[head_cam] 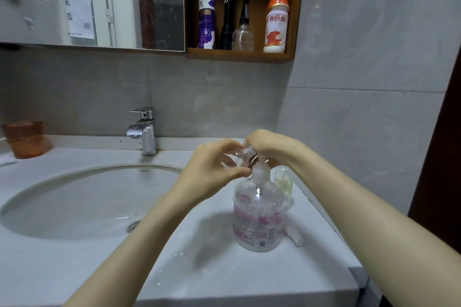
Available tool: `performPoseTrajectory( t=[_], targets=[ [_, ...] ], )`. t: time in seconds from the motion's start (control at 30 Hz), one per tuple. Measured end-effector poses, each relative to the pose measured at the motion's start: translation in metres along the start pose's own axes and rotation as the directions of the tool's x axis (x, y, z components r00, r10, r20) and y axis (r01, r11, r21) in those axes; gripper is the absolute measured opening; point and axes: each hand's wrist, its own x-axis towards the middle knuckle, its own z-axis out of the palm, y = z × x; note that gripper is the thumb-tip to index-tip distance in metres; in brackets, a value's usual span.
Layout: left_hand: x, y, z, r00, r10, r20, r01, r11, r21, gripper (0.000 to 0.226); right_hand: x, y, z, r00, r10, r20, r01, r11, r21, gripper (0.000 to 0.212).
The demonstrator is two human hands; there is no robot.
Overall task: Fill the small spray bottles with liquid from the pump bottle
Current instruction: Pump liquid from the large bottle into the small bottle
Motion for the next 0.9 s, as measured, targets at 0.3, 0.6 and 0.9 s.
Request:
performPoseTrajectory(
  t=[0.3,0.6,0.9],
  targets=[
    [-0.002,-0.001,0.002,1.0,0.003,0.012,-0.003,1.0,0.002,0.033,0.002,-0.001,0.001,1.0,0.016,-0.022,-0.018,0.996,-0.085,0.012],
    [-0.002,-0.001,0.001,1.0,0.005,0.007,-0.005,1.0,0.01,0.037,0.011,0.002,0.004,0.996,-0.004,-0.091,0.001,1.0,-0.032,0.026],
    [-0.003,0.002,-0.003,1.0,0.028,0.003,-0.028,1.0,0.001,0.035,0.008,-0.004,0.0,0.998,0.037,-0.05,-0.044,0.987,-0.156,0.019]
  ],
)
